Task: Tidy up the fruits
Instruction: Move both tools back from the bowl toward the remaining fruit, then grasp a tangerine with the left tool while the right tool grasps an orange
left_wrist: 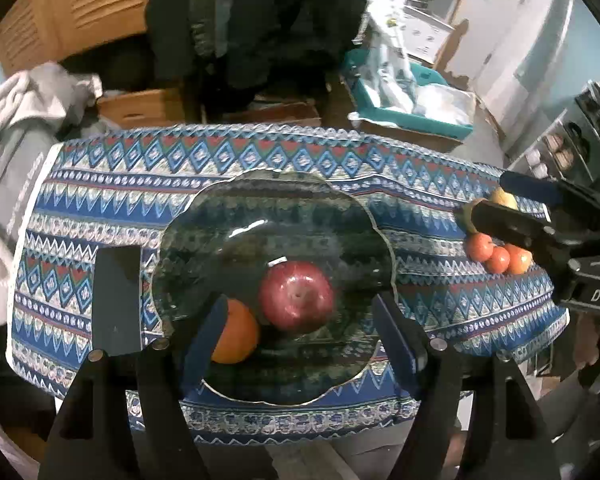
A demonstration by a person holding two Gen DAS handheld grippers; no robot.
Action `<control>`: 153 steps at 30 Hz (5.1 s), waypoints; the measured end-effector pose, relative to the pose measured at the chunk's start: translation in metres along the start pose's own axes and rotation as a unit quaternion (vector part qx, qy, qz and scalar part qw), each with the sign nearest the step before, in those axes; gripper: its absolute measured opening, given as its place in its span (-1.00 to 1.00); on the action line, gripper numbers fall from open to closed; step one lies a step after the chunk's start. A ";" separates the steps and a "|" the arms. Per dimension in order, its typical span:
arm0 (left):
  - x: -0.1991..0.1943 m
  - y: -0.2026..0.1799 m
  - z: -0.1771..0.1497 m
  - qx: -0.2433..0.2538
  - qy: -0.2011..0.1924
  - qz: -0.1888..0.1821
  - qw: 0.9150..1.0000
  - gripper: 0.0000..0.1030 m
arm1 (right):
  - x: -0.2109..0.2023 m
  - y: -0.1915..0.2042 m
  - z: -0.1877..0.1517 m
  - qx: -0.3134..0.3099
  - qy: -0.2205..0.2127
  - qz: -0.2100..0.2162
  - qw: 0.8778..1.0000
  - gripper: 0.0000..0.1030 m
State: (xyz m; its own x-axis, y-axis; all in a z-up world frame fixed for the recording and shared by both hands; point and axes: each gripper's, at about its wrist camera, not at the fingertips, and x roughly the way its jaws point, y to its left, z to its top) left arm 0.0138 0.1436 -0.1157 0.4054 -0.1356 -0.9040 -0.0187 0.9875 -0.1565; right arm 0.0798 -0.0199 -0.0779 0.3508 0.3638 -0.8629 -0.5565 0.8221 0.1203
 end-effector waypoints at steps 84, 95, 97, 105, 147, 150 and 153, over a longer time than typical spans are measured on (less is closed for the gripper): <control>0.124 -0.226 0.037 0.179 0.042 -0.033 0.982 0.54 | 0.024 -0.282 -0.177 0.312 0.099 -0.064 0.943 0.59; 0.152 -0.246 0.040 0.172 0.073 -0.043 0.981 0.54 | 0.043 -0.291 -0.181 0.333 0.094 -0.017 0.938 0.26; 0.156 -0.250 0.041 0.170 0.074 -0.047 0.982 0.54 | 0.043 -0.288 -0.180 0.322 0.099 -0.021 0.941 0.25; 0.178 -0.262 0.038 0.144 0.098 -0.074 0.982 0.54 | 0.031 -0.279 -0.185 0.279 0.109 -0.061 0.952 0.24; 0.174 -0.285 0.026 0.187 0.076 -0.078 0.976 -0.12 | -0.020 -0.265 -0.186 0.221 0.070 -0.111 0.966 0.24; 0.160 -0.284 0.026 0.193 0.064 -0.077 0.976 -0.12 | -0.026 -0.262 -0.182 0.213 0.063 -0.117 0.968 0.24; 0.146 -0.281 0.026 0.195 0.054 -0.078 0.976 -0.12 | -0.031 -0.257 -0.178 0.207 0.056 -0.118 0.970 0.24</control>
State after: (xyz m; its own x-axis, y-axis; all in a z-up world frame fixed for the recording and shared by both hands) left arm 0.1024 -0.1520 -0.1937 0.2760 -0.2737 -0.9214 0.3944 0.9064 -0.1511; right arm 0.0785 -0.3205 -0.1696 0.3345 0.1126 -0.9356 -0.1123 0.9905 0.0790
